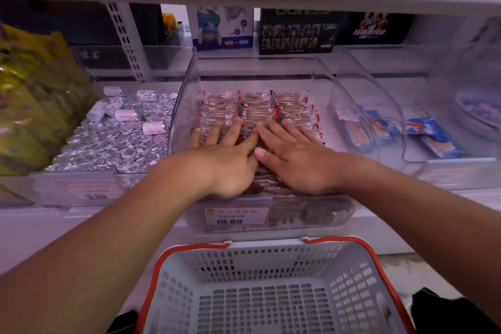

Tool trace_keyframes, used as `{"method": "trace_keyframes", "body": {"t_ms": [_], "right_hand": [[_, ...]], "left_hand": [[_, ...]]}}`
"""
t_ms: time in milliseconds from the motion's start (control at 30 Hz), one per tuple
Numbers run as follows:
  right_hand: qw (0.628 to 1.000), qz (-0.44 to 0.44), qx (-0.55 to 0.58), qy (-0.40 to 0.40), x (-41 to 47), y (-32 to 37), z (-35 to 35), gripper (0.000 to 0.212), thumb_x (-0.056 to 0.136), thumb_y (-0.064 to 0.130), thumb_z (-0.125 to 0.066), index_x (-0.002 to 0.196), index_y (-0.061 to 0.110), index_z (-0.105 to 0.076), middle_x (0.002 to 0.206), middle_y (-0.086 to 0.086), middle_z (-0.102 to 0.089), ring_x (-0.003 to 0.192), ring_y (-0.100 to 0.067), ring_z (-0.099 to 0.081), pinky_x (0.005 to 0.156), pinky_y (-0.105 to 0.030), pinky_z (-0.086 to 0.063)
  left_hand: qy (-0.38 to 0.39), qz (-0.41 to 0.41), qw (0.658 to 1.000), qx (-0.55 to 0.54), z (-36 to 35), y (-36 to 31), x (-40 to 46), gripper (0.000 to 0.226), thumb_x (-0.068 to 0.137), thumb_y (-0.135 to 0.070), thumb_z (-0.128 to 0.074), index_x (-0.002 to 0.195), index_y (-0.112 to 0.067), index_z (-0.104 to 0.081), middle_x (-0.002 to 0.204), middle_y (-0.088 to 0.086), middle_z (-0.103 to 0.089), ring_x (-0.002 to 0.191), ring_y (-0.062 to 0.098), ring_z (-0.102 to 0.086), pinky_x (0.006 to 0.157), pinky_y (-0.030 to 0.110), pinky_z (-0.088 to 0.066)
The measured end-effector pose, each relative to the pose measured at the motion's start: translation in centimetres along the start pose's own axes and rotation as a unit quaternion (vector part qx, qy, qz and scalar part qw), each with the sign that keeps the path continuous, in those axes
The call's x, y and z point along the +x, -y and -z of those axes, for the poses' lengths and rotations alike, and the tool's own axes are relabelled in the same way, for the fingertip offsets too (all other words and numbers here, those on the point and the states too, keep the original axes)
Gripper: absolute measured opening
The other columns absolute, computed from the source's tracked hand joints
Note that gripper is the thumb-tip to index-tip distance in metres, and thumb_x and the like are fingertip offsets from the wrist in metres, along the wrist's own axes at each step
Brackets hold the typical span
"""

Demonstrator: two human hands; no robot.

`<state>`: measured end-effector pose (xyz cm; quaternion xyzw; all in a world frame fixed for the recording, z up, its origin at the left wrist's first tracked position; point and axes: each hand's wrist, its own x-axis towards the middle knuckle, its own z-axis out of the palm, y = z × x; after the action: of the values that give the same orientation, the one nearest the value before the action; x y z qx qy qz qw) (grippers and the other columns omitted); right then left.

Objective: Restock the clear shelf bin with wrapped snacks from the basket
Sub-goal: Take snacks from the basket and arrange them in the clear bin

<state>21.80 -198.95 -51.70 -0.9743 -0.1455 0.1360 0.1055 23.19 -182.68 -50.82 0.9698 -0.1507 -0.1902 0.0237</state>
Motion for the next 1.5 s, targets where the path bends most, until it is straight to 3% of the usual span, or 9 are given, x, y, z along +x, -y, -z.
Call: {"method": "trace_keyframes", "body": {"t_ms": [167, 267, 467, 633, 800, 1100, 1267, 1400, 1500], "right_hand": [[0.999, -0.002, -0.014, -0.036, -0.1, -0.5, 0.3, 0.058, 0.105, 0.046, -0.021, 0.158, 0.032, -0.002, 0.165, 0.009, 0.012, 0.151, -0.017, 0.014, 0.121, -0.042, 0.008], [0.997, -0.039, -0.049, -0.035, 0.3, -0.6, -0.1, 0.058, 0.103, 0.051, -0.018, 0.156, 0.038, 0.002, 0.163, 0.012, 0.016, 0.15, -0.02, 0.018, 0.12, -0.054, 0.01], [0.999, -0.043, -0.021, 0.025, 1.3, -1.1, 0.7, 0.062, 0.101, 0.057, -0.021, 0.155, 0.04, 0.005, 0.163, 0.009, 0.018, 0.151, -0.022, 0.015, 0.12, -0.052, 0.01], [0.987, -0.07, 0.014, -0.141, 2.0, -1.5, 1.3, 0.062, 0.102, 0.051, -0.028, 0.157, 0.031, -0.005, 0.166, -0.003, 0.005, 0.152, -0.027, 0.006, 0.121, -0.05, 0.001], [0.995, -0.096, -0.019, -0.034, 3.1, -1.1, 0.1, 0.066, 0.1, 0.06, -0.018, 0.157, 0.034, 0.004, 0.165, -0.003, 0.01, 0.151, -0.026, 0.013, 0.121, -0.045, 0.01], [0.995, -0.101, -0.015, -0.018, 3.4, -1.0, 0.4, 0.066, 0.1, 0.059, -0.02, 0.156, 0.035, 0.005, 0.165, -0.002, 0.014, 0.151, -0.024, 0.016, 0.121, -0.043, 0.012], [0.997, -0.071, -0.008, -0.004, 1.2, -0.9, 1.4, 0.065, 0.101, 0.059, -0.02, 0.157, 0.034, 0.003, 0.166, -0.002, 0.008, 0.152, -0.026, 0.009, 0.121, -0.05, 0.005], [0.998, 0.006, 0.033, -0.054, -3.8, -0.3, 0.9, 0.055, 0.104, 0.046, -0.03, 0.153, 0.022, -0.029, 0.158, -0.009, -0.032, 0.144, -0.026, -0.031, 0.116, -0.034, -0.023], [0.97, 0.099, 0.047, -0.217, -7.5, 0.7, 0.9, 0.029, 0.099, 0.028, -0.052, 0.123, 0.015, -0.063, 0.117, -0.007, -0.069, 0.105, -0.024, -0.063, 0.091, -0.036, -0.047]], "left_hand": [[-0.081, 0.025, 0.995, -0.053, -0.4, -0.1, 0.7, 0.056, 0.105, -0.048, -0.014, 0.158, -0.036, 0.001, 0.165, -0.009, 0.014, 0.153, 0.023, 0.008, 0.123, 0.048, 0.005], [-0.061, 0.04, 0.997, -0.03, -1.0, -0.2, 0.9, 0.057, 0.104, -0.049, -0.014, 0.156, -0.04, 0.008, 0.164, -0.01, 0.019, 0.152, 0.024, 0.013, 0.122, 0.048, 0.008], [-0.053, 0.041, 0.997, -0.031, -0.8, -0.3, 1.1, 0.059, 0.104, -0.044, -0.018, 0.156, -0.039, 0.008, 0.161, -0.01, 0.027, 0.151, 0.022, 0.019, 0.121, 0.049, 0.011], [-0.114, 0.029, 0.99, -0.075, -0.8, 0.0, 1.3, 0.06, 0.105, -0.045, -0.021, 0.157, -0.035, 0.007, 0.165, -0.01, 0.015, 0.153, 0.022, 0.011, 0.122, 0.048, 0.008], [-0.077, 0.067, 0.993, -0.051, -0.9, -0.2, 2.1, 0.062, 0.104, -0.044, -0.016, 0.158, -0.027, 0.011, 0.165, -0.002, 0.017, 0.152, 0.023, 0.015, 0.123, 0.045, 0.009], [-0.064, 0.053, 0.995, -0.049, -0.4, 0.0, 2.1, 0.061, 0.105, -0.042, -0.019, 0.158, -0.027, 0.009, 0.166, -0.002, 0.014, 0.153, 0.022, 0.01, 0.123, 0.045, 0.007], [-0.085, -0.018, 0.995, -0.05, 1.0, -0.8, -0.9, 0.059, 0.103, -0.038, -0.041, 0.157, -0.021, -0.023, 0.164, 0.007, -0.02, 0.149, 0.029, -0.021, 0.121, 0.047, -0.02], [-0.208, -0.093, 0.972, -0.049, 0.8, 0.2, -4.8, 0.029, 0.097, -0.039, -0.053, 0.118, -0.02, -0.062, 0.119, 0.005, -0.062, 0.108, 0.026, -0.057, 0.095, 0.042, -0.049], [-0.247, -0.159, 0.955, -0.031, 0.0, 1.1, -7.3, 0.016, 0.093, -0.036, -0.061, 0.099, -0.022, -0.068, 0.095, -0.002, -0.064, 0.087, 0.019, -0.059, 0.078, 0.037, -0.052]]}}
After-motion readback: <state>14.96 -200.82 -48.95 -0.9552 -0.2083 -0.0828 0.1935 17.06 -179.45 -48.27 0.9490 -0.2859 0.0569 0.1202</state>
